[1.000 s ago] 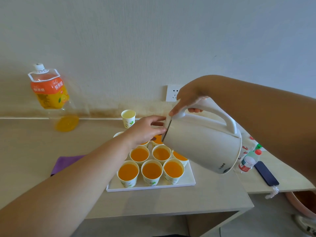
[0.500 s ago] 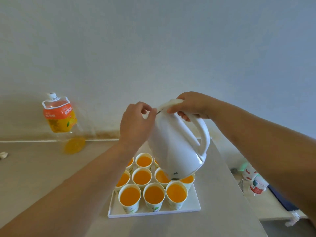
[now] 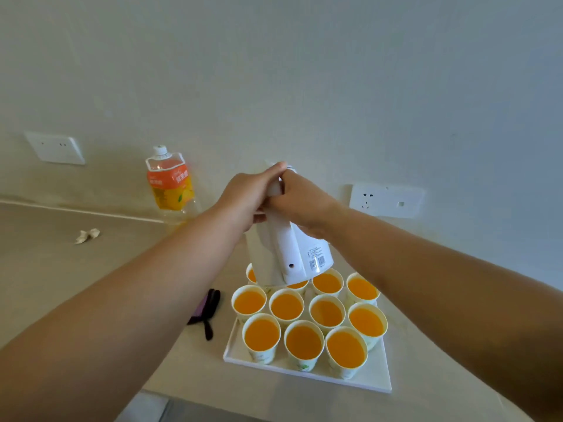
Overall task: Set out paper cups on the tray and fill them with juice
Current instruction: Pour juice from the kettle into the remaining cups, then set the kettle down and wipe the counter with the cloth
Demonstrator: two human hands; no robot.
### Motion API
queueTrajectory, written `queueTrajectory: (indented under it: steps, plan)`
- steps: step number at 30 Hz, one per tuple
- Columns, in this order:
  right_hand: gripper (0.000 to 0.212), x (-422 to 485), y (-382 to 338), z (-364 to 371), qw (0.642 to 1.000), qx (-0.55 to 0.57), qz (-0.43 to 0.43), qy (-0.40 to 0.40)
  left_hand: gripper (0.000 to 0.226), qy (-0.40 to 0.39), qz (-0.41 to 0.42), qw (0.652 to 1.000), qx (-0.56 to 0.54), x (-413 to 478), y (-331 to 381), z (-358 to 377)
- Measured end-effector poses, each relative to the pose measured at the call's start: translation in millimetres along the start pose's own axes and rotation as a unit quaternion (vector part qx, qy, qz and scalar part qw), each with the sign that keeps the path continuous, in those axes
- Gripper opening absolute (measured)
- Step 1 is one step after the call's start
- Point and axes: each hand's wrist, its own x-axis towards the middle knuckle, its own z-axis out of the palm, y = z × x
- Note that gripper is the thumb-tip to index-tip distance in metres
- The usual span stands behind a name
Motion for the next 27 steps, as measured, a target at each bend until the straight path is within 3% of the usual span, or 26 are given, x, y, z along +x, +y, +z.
queueTrajectory:
  steps: [4,11,13,16,19,22,25,27]
  plan:
    - [0.036,2.7,4.0,16.8,0.996,0.047,-0.034,-0.062,0.039,0.078,0.025,0.995,0.052,8.3,-8.3,-24.4]
    - [0.043,16.9,-2.3,47.2,0.966,0.126,-0.038,-0.220,0.035,0.081,0.093,0.988,0.096,13.8,-23.6,-88.3]
    - [0.032,22.7,-7.2,53.1,0.970,0.104,-0.030,-0.216,0.024,0.102,0.108,0.983,0.103,15.3,-31.5,-110.8]
    - [0.016,38.4,1.2,58.4,0.987,0.082,-0.012,-0.138,0.026,0.127,0.104,0.982,0.094,24.3,-49.6,-146.4]
    - [0.017,59.1,31.2,75.6,0.997,0.014,0.042,-0.068,0.031,0.136,0.095,0.982,0.095,38.4,-71.5,-186.2]
    - [0.017,76.8,74.0,117.2,0.982,-0.156,0.076,-0.080,0.027,0.130,0.093,0.981,0.106,53.3,-90.2,-226.9]
    - [0.040,89.1,116.9,174.2,0.901,-0.380,0.047,-0.201,0.019,0.139,0.074,0.981,0.110,67.0,-107.0,-265.1]
    - [0.061,94.5,143.6,209.0,0.854,-0.453,0.039,-0.254,0.019,0.137,0.065,0.983,0.100,73.8,-117.9,-288.0]
